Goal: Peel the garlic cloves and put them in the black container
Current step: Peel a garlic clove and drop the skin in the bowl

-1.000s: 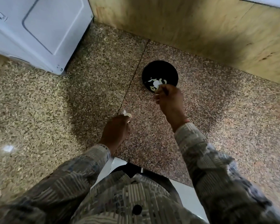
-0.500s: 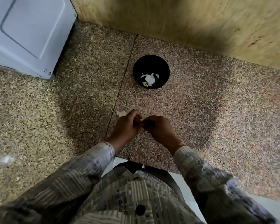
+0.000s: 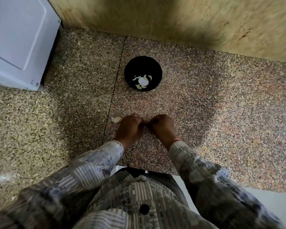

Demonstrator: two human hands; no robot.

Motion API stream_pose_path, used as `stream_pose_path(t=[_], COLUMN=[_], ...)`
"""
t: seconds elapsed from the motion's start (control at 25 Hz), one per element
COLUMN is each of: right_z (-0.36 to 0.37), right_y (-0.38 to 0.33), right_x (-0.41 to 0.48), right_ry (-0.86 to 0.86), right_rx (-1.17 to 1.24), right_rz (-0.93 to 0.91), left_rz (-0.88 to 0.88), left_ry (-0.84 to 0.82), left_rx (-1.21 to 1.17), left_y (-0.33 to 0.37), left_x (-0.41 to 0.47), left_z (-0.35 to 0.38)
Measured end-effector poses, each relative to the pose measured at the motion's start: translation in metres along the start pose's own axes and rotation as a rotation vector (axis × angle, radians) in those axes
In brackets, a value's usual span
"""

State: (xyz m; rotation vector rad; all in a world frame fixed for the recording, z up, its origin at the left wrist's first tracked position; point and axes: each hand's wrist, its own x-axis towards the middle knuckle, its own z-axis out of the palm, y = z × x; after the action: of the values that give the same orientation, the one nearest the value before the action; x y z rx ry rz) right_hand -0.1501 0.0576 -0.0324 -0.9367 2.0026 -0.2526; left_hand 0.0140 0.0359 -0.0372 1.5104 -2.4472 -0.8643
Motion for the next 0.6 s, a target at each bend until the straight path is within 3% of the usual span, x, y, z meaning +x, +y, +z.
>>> stream_pose_path(t=[0.36, 0.48, 0.6], right_z=[-0.012, -0.010, -0.005], right_y=[0.001, 0.000, 0.006], right_x=[0.013, 0.011, 0.008], right_ry=[-0.049, -0.004, 0.011], right_rx=[-0.270, -0.247, -0.286], right_rz=[-0.060, 0.012, -0.055], left_rz=[0.112, 0.143, 0.144], left_ry=[-0.091, -0.077, -0.075], left_rx=[0.026, 0.008, 0.013], left_y=[-0.007, -0.009, -0.010], left_x=[0.011, 0.011, 0.011], left_z=[0.000, 0.001, 0.002])
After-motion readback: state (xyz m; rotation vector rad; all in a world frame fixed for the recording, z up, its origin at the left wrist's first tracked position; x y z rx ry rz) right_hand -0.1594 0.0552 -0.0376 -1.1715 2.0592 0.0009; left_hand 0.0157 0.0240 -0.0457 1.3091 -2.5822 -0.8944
